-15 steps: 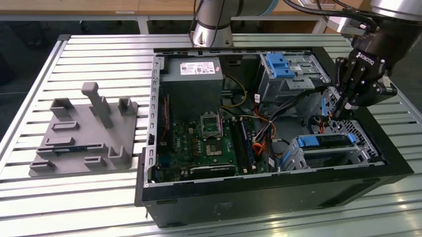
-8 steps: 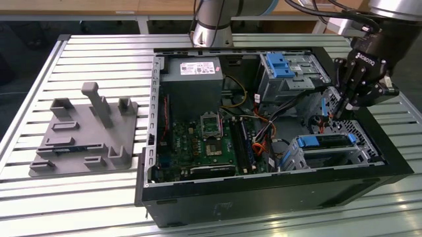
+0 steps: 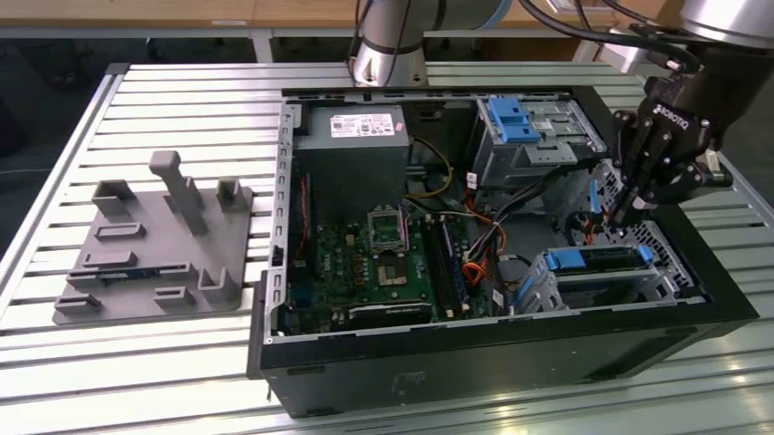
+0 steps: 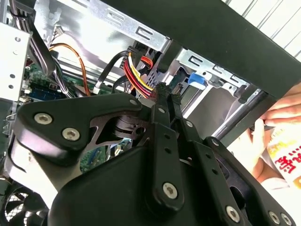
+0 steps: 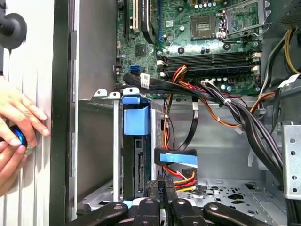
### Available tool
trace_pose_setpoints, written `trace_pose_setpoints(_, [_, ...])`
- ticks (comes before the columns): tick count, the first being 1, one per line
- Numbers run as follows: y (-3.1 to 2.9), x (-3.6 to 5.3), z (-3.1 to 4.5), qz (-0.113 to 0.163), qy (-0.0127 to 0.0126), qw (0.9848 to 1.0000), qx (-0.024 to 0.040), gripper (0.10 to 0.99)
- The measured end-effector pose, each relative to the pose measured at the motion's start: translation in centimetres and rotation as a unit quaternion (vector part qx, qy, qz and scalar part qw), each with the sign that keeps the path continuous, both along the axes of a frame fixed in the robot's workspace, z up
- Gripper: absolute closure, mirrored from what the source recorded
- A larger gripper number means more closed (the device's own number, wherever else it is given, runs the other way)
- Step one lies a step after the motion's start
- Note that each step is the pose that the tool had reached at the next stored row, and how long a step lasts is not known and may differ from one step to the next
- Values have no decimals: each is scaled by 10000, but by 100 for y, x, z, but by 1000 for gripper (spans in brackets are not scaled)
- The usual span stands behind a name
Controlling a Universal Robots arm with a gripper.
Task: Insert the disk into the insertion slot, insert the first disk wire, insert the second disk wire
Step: 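Insert the first disk wire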
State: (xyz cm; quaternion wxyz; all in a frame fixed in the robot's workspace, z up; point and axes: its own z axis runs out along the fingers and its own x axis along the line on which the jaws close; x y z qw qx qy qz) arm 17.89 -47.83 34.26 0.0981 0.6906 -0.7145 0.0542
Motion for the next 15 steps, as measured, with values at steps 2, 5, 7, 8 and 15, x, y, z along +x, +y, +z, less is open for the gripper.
trace_pose_setpoints(2, [-29,-3,3,0,-2,10000,64,918])
trace_pose_setpoints(5, [-67,-10,5,1,-4,9999,172,918])
trace_pose_setpoints(7, [-84,-20,6,13,-6,9998,216,918])
trace_pose_setpoints(8, [-89,-26,6,26,-6,9997,228,918])
trace_pose_setpoints(15, [-115,-37,5,84,-78,9983,567,918])
